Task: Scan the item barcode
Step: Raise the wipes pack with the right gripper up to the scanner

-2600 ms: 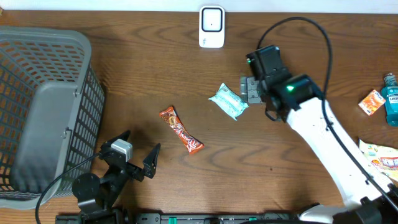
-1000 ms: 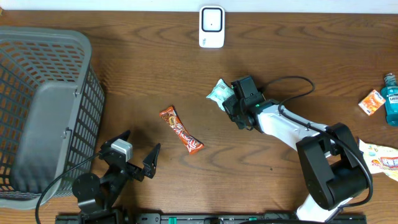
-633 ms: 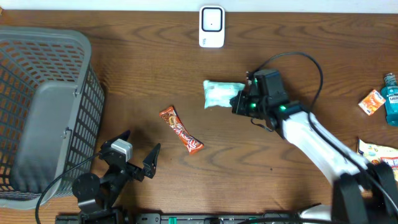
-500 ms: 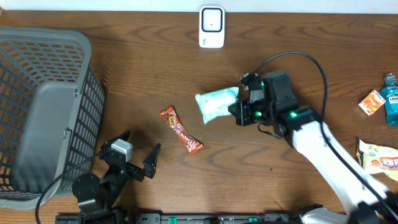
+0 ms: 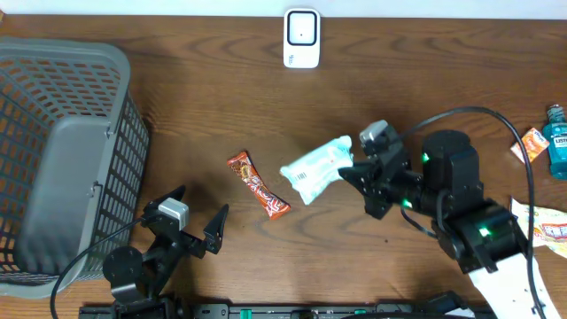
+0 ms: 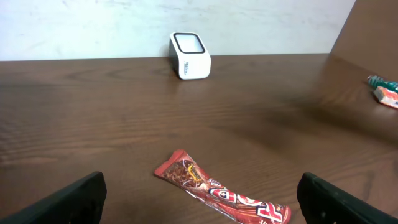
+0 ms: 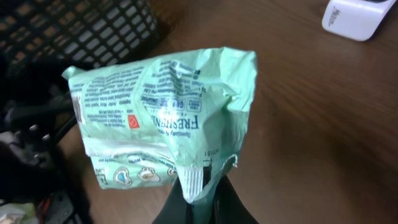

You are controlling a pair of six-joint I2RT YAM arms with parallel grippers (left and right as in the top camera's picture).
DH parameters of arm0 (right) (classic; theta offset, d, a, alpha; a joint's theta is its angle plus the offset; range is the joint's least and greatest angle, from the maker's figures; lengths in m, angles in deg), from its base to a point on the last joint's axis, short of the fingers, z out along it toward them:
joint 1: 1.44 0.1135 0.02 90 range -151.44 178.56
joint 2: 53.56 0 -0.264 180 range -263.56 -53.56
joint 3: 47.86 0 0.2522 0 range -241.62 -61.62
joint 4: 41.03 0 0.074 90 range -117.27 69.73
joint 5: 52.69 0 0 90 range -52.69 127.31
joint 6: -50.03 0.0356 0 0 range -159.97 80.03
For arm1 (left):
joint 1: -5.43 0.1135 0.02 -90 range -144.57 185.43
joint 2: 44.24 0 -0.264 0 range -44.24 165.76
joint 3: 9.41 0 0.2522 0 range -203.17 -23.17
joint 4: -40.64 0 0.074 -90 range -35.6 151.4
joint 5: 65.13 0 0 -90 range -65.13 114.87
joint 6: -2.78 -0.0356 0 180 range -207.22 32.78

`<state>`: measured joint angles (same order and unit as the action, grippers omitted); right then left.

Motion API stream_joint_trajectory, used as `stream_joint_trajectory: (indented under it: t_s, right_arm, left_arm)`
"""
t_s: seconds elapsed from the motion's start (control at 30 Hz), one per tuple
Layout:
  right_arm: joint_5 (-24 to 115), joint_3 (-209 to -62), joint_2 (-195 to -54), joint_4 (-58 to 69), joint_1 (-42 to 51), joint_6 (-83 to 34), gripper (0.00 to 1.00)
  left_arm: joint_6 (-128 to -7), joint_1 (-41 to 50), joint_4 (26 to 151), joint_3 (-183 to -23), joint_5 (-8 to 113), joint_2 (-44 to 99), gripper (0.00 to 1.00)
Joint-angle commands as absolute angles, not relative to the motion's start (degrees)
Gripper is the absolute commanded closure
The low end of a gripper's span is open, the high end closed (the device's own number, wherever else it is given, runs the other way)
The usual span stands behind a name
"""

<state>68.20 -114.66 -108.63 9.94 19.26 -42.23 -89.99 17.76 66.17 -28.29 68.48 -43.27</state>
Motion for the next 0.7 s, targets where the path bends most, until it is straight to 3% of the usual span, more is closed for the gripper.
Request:
stream_joint_trajectory:
  t_s: [0.0,0.47,0.67]
  right_arm:
    - [69.38,-114.86,-107.65,12.39,19.26,-43.54,0.99]
    - [69.36,-114.38,-108.06,12.19,19.64,-50.21,0.99]
    - [63.72,-110.68,-112.67,2.83,21.06,-51.85,0.99]
  left_arm:
    - [-89.68,17.85,67.44,-27.33,69.25,-43.53,0.02]
    - [-89.68,17.85,67.44,-27.33,69.25,-43.53,0.02]
    - [-89.68,17.85,67.44,-27.33,69.25,-43.53,0.02]
